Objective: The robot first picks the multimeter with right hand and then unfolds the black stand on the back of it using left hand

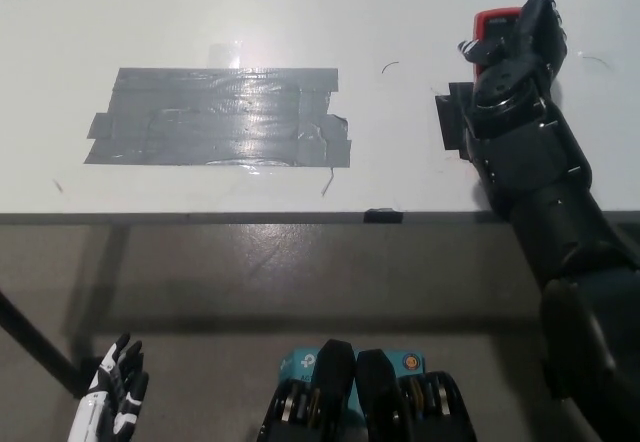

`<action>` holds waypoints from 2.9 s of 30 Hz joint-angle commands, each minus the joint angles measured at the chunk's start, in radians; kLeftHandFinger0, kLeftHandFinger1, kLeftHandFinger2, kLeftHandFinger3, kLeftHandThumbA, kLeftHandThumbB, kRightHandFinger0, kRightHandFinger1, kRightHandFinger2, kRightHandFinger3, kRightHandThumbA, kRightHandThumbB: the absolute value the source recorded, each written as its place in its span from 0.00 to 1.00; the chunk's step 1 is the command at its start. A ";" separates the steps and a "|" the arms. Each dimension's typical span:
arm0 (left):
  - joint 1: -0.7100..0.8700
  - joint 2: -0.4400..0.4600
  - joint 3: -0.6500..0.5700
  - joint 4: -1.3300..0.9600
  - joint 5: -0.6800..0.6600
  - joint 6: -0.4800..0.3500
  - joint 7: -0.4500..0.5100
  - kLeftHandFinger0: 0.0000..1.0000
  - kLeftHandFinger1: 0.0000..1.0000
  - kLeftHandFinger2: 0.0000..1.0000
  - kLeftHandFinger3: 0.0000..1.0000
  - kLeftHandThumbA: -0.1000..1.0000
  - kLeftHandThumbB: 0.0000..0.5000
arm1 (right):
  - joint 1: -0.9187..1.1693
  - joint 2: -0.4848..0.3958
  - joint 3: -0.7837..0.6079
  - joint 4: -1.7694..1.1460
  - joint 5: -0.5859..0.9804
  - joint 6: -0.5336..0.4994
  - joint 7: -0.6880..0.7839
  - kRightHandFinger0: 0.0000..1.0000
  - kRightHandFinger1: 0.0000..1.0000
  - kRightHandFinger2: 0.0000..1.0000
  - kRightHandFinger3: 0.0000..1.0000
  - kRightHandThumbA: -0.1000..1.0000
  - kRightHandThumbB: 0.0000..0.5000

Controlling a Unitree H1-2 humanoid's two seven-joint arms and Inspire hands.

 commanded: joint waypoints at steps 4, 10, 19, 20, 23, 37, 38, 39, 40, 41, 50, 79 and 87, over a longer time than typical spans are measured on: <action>-0.003 0.022 0.004 -0.034 0.018 -0.035 0.000 1.00 1.00 1.00 1.00 0.88 0.09 | -0.077 -0.001 0.006 0.018 0.048 -0.046 -0.036 1.00 1.00 1.00 1.00 0.88 1.00; -0.007 0.019 0.007 -0.041 0.008 -0.022 -0.001 1.00 1.00 1.00 1.00 0.86 0.08 | -0.080 -0.009 0.013 0.042 0.066 -0.054 -0.023 1.00 1.00 1.00 1.00 0.86 1.00; -0.019 0.023 0.009 -0.034 0.007 -0.029 -0.002 1.00 1.00 1.00 1.00 0.87 0.07 | -0.048 -0.012 -0.009 0.067 0.125 -0.069 0.028 1.00 1.00 1.00 1.00 0.74 1.00; -0.021 0.026 0.008 -0.032 0.010 -0.032 -0.003 1.00 1.00 1.00 1.00 0.87 0.07 | -0.041 -0.016 -0.003 0.072 0.128 -0.070 0.056 1.00 1.00 1.00 1.00 0.74 1.00; -0.024 0.024 0.006 -0.031 0.007 -0.033 -0.005 1.00 1.00 1.00 1.00 0.88 0.09 | -0.032 -0.019 -0.006 0.099 0.143 -0.071 0.076 1.00 1.00 1.00 1.00 0.64 1.00; -0.044 0.030 0.006 -0.038 -0.003 -0.021 -0.010 1.00 1.00 1.00 1.00 0.89 0.11 | -0.017 -0.040 0.191 0.196 0.086 -0.010 0.232 0.74 0.74 0.75 0.91 0.00 0.56; -0.043 0.031 0.005 -0.041 -0.003 -0.017 -0.011 1.00 1.00 1.00 1.00 0.90 0.13 | -0.013 -0.041 0.193 0.190 0.087 -0.013 0.225 0.70 0.70 0.71 0.87 0.00 0.51; -0.042 0.032 0.004 -0.042 0.001 -0.018 -0.011 1.00 1.00 1.00 1.00 0.91 0.13 | -0.010 -0.043 0.193 0.187 0.090 -0.020 0.223 0.56 0.58 0.64 0.95 0.00 0.48; -0.043 0.032 0.004 -0.039 0.003 -0.020 -0.008 1.00 1.00 1.00 1.00 0.92 0.14 | -0.008 -0.044 0.193 0.187 0.091 -0.027 0.218 0.34 0.40 0.51 0.96 0.00 0.45; -0.050 0.034 0.006 -0.039 0.007 -0.019 -0.006 1.00 1.00 1.00 1.00 0.92 0.15 | -0.007 -0.046 0.189 0.187 0.096 -0.036 0.211 0.32 0.40 0.49 0.91 0.00 0.44; -0.048 0.035 0.003 -0.035 0.021 -0.024 -0.001 1.00 1.00 1.00 1.00 0.95 0.19 | 0.011 -0.054 0.182 0.162 0.098 -0.101 0.167 0.42 0.48 0.55 0.56 0.00 0.42; -0.040 0.034 0.004 -0.033 0.017 -0.026 -0.002 1.00 1.00 1.00 1.00 0.96 0.21 | 0.146 0.072 -0.225 -0.936 0.671 0.021 0.344 0.00 0.34 0.82 0.95 0.00 0.33; -0.063 0.008 -0.016 -0.223 -0.013 0.054 -0.019 1.00 1.00 1.00 1.00 0.93 0.24 | 0.251 0.160 -0.291 -1.129 0.942 0.109 0.427 0.00 0.35 0.86 0.88 0.00 0.32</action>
